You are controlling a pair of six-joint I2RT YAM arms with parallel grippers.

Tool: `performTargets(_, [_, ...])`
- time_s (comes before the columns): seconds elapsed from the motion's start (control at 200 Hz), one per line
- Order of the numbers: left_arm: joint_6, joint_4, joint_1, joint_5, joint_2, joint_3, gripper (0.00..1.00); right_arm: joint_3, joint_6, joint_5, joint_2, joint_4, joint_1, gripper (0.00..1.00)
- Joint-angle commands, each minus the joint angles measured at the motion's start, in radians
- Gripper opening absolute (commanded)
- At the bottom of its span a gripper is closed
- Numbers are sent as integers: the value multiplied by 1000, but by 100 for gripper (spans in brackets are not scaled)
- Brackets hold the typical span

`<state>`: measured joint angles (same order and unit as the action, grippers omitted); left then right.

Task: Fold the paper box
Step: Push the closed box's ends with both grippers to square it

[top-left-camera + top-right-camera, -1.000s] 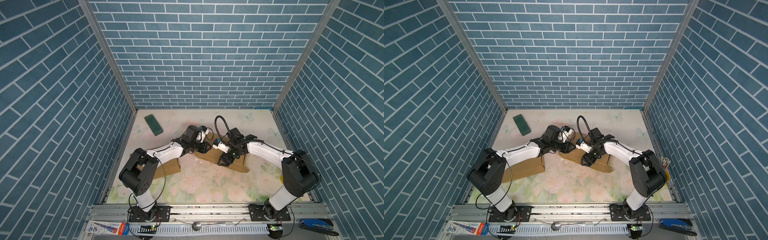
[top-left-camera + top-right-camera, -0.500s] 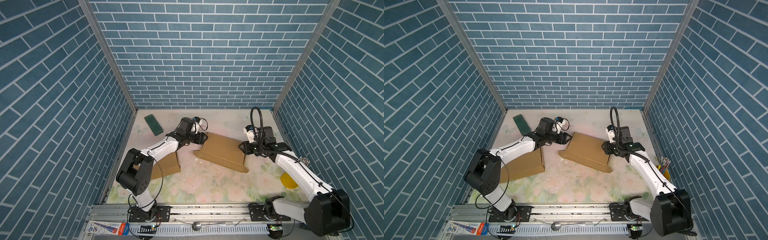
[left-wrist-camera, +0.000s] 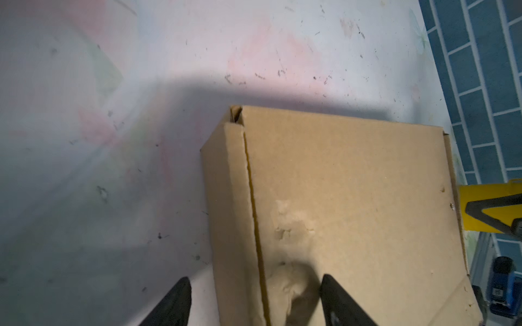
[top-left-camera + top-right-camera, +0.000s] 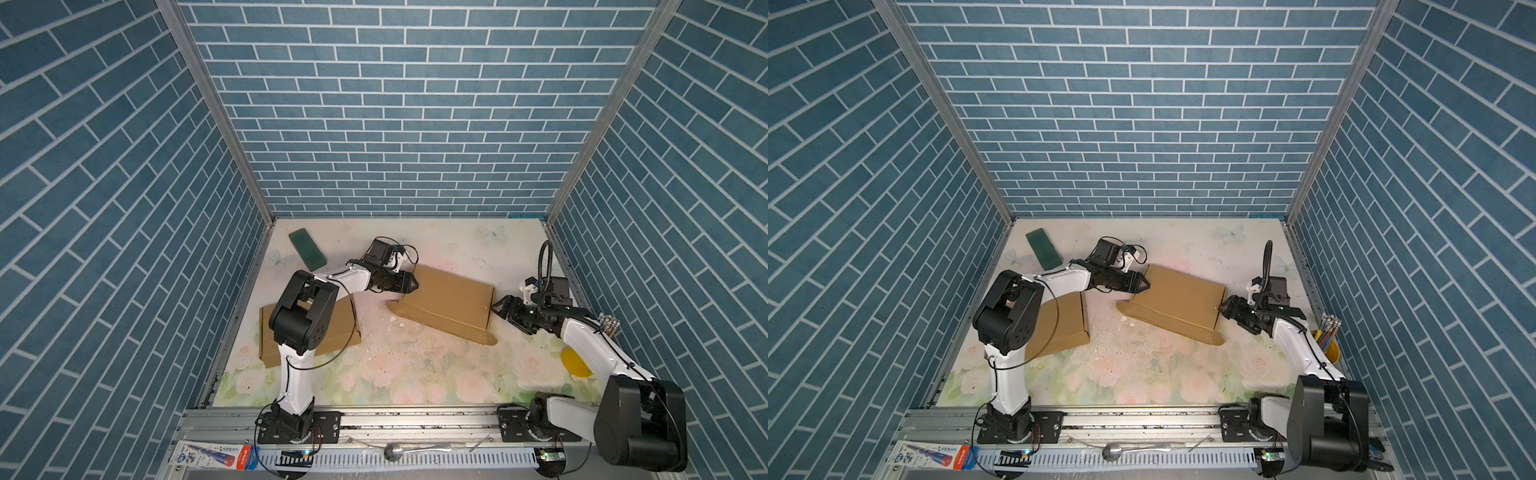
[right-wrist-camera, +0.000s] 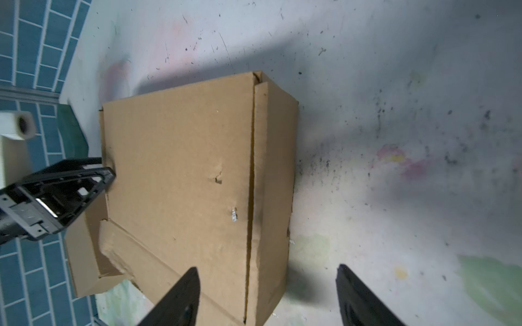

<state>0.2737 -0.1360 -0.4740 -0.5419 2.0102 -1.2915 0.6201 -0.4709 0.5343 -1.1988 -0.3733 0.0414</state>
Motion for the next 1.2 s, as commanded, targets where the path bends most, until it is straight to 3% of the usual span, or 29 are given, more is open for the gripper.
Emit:
performTargets(0.0, [-5, -15, 13, -44, 17, -35, 65, -49, -48, 119, -32, 88, 21, 81])
performTargets(0.21, [16, -42, 65, -127, 81, -39, 37, -81, -91, 173, -69, 154, 32, 90])
performTargets(0.435, [-11, -165, 115, -168, 173, -89, 19, -91, -150, 247, -122, 237, 32, 99])
performTargets(0.79, [-14, -231, 148, -161, 222, -128, 19, -161, -293, 290, -169, 447, 12, 98])
performTargets(1.095, [-11, -229, 147, -130, 222, -131, 23, -163, -508, 276, -321, 809, -107, 83])
performTargets(1.195, [1, -215, 148, -123, 197, -121, 34, -177, -573, 277, -346, 898, -118, 76])
